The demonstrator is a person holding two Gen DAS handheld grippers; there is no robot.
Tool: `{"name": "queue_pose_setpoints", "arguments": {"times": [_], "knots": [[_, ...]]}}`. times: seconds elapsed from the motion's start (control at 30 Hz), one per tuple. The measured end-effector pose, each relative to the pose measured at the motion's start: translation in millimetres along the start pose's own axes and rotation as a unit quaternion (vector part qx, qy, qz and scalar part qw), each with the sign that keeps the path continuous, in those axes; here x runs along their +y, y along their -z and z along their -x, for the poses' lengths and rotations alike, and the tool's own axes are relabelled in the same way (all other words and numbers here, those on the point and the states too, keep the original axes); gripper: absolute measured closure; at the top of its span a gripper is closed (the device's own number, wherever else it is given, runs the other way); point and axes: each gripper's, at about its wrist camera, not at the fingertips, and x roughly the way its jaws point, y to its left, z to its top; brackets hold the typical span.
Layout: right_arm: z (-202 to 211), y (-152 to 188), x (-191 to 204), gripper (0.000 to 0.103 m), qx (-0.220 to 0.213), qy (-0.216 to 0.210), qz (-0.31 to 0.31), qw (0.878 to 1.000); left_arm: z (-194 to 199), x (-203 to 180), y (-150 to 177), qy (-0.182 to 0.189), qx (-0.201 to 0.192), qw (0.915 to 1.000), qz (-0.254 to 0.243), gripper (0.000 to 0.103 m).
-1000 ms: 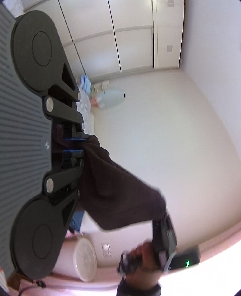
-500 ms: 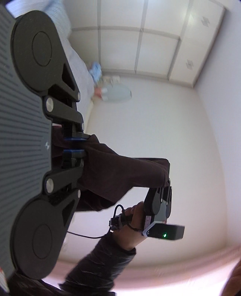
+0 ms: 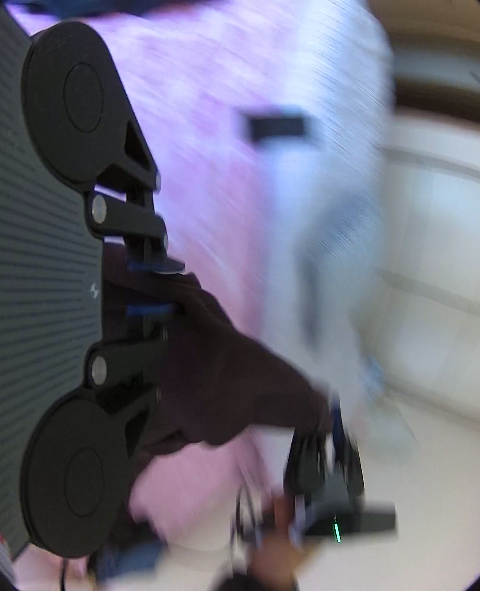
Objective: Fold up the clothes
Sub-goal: 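Lay the sweater flat on the bedspread and open both grippers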
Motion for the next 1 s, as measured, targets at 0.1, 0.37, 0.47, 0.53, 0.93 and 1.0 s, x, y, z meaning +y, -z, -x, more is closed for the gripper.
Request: {"name": "queue_pose_setpoints", "arguments": {"times": [0.1, 0.37, 0.47, 0.53, 0.93, 1.0], "knots": [[-68.3, 50.2, 55.8, 0.020, 0.078, -0.050, 0.021, 0.995, -47.6, 51.4, 44.7, -0.043, 0.065, 0.9964, 0.033, 0.078], [-55.4, 132.1, 73.2, 0.020, 0.188, -0.091, -0.058, 0.976, -54.1, 54.0, 91.3, -0.042, 0.135, 0.9899, -0.004, 0.065], [-31.2, 163.9, 69.8, 0.020, 0.219, -0.087, -0.087, 0.968, -75.7, 35.0, 89.5, -0.010, 0.152, 0.9877, -0.035, 0.058], [-15.1, 185.1, 67.5, 0.020, 0.239, -0.084, -0.106, 0.961, -87.3, 14.5, 87.7, 0.008, 0.157, 0.9856, -0.063, 0.054], [-84.0, 251.4, 61.6, 0.021, 0.166, -0.143, -0.095, 0.971, -176.9, -42.1, 109.8, -0.037, 0.194, 0.9670, -0.160, 0.072], [-99.2, 257.4, 45.2, 0.040, 0.162, -0.196, -0.128, 0.959, -170.4, -37.5, 99.6, -0.036, 0.197, 0.9692, -0.143, 0.099]]}}
